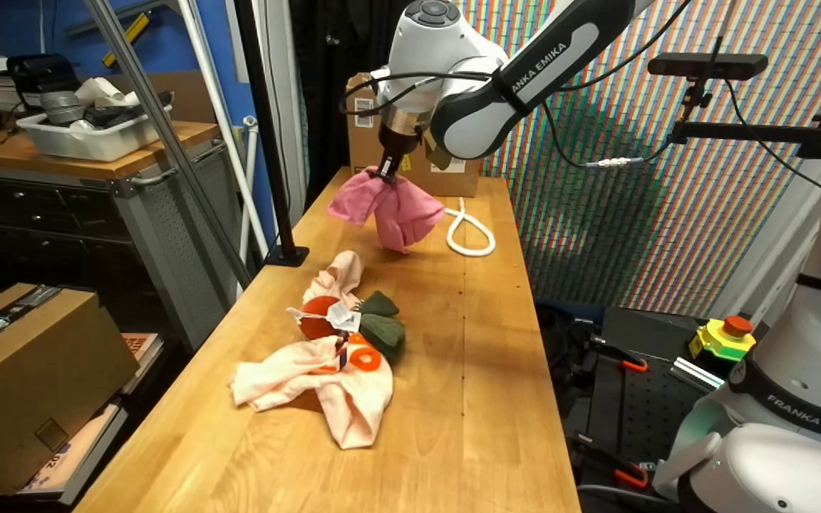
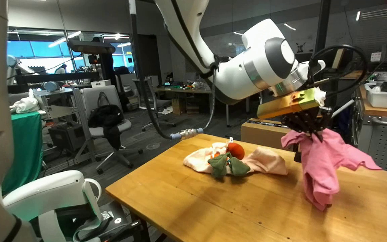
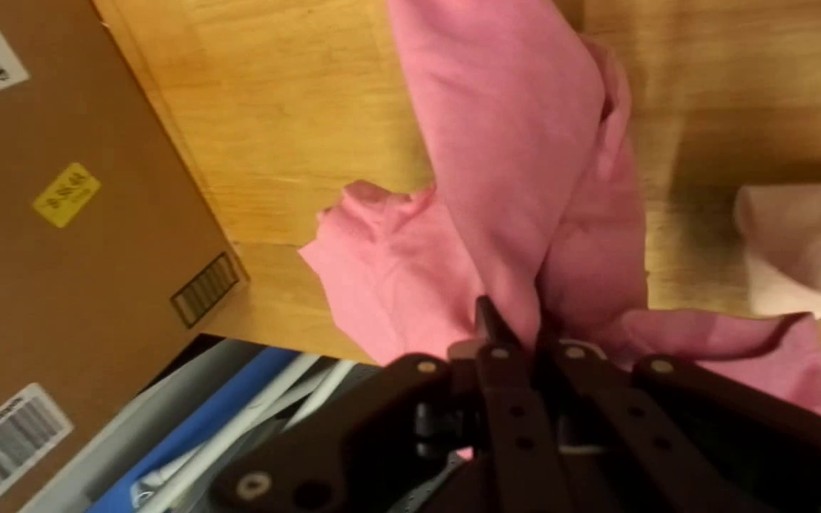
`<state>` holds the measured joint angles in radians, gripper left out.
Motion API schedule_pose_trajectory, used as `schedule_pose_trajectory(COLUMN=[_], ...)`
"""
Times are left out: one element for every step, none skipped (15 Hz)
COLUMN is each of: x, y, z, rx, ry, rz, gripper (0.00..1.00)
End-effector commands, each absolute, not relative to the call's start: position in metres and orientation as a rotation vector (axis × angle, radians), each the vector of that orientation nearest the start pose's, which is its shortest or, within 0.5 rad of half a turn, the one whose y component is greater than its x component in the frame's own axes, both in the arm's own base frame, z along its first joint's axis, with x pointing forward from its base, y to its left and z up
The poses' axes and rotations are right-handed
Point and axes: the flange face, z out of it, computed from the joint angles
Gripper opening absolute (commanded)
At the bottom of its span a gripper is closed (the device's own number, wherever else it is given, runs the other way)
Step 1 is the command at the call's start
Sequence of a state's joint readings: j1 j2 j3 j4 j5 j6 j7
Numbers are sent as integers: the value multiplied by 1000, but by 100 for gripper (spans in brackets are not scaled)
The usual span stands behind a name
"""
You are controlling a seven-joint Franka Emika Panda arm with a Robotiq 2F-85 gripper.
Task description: Separate the objects on the table.
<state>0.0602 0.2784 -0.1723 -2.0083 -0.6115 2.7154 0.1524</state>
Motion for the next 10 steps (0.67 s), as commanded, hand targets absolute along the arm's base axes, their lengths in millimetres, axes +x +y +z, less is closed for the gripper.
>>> schedule_pose_trajectory(x=[656,663,668,674,679,685,690,694,700,704], y=[-58,-63,-66,-69,-72,-73,-75,-76,-78,-80], z=[380,385,388,390,392,392,391,389,387,383], rx=[-3492,-3506,-3516,-3518,-3509,-3499,-3482,-3466,-3451,-3440], ry=[-235,-164,-91,-11,77,161,244,313,385,450], rz=[-963,-1013,-1065,-1116,-1162,-1200,-1231,-1243,-1264,-1267], gripper=[3,3,3,3,3,3,3,3,3,3])
